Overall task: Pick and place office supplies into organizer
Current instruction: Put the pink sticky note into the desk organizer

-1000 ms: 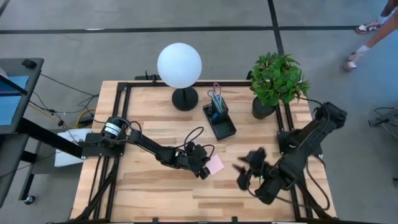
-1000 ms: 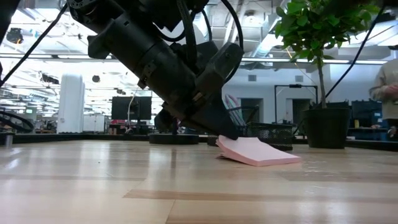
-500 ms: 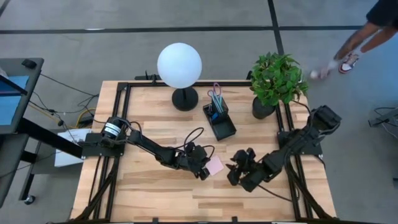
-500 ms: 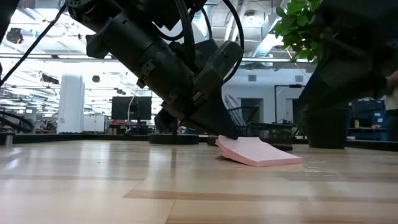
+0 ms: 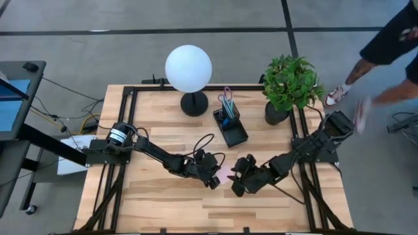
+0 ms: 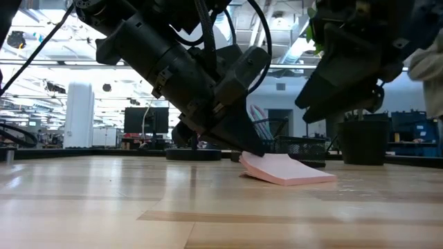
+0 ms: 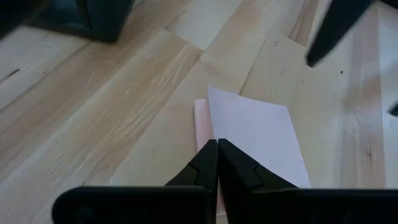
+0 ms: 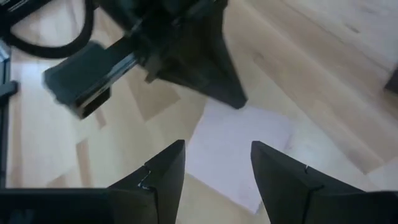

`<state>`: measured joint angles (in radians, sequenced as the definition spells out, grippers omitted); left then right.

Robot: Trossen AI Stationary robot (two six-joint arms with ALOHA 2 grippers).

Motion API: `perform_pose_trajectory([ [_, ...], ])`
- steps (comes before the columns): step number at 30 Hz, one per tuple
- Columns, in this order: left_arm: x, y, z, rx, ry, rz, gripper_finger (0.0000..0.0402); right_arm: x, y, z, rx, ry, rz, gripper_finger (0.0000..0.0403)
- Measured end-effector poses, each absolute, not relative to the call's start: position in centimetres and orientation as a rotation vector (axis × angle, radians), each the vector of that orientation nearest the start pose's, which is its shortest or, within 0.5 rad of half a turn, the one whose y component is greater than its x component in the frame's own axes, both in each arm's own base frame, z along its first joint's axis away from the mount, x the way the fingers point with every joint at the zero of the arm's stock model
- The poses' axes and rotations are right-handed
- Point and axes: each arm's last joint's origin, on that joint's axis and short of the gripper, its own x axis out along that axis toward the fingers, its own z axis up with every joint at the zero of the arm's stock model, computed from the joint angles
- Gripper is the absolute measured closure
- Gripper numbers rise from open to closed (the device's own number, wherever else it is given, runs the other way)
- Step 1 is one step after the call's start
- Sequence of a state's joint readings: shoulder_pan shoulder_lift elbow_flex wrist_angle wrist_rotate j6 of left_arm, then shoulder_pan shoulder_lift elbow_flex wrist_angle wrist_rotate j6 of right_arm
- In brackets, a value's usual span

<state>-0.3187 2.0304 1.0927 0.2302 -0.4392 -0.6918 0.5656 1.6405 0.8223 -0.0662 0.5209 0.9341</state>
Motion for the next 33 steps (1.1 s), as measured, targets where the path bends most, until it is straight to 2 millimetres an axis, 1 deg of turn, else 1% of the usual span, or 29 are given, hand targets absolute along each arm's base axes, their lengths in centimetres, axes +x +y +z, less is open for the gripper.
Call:
perform_pose_trajectory([
  [9,38.5,-11.5,11.7,-0.395,0.587,0.320,0.0401,27.1,13.3,15.2,0.415,0.772,-0.381,0.0220],
  [14,38.4,-12.1,11.8,-0.336,0.587,0.285,0.0401,27.9,12.0,15.1,0.495,0.830,-0.346,0.0214],
  [18,38.4,-12.2,11.8,-0.330,0.588,0.281,0.0401,28.4,10.9,15.1,0.518,0.849,-0.341,0.0215],
  [21,38.4,-12.2,11.8,-0.326,0.588,0.280,0.0401,28.6,10.4,15.0,0.536,0.897,-0.281,0.0217],
  [23,38.4,-12.1,11.8,-0.312,0.589,0.275,0.0401,28.8,10.2,15.1,0.543,0.918,-0.232,0.0219],
  [26,38.4,-12.2,11.8,-0.302,0.590,0.273,0.0401,28.8,10.3,15.1,0.500,0.927,-0.196,0.0221],
  [33,38.4,-12.2,11.9,-0.266,0.588,0.261,0.0401,28.8,10.1,15.1,0.477,0.928,-0.187,0.0219],
])
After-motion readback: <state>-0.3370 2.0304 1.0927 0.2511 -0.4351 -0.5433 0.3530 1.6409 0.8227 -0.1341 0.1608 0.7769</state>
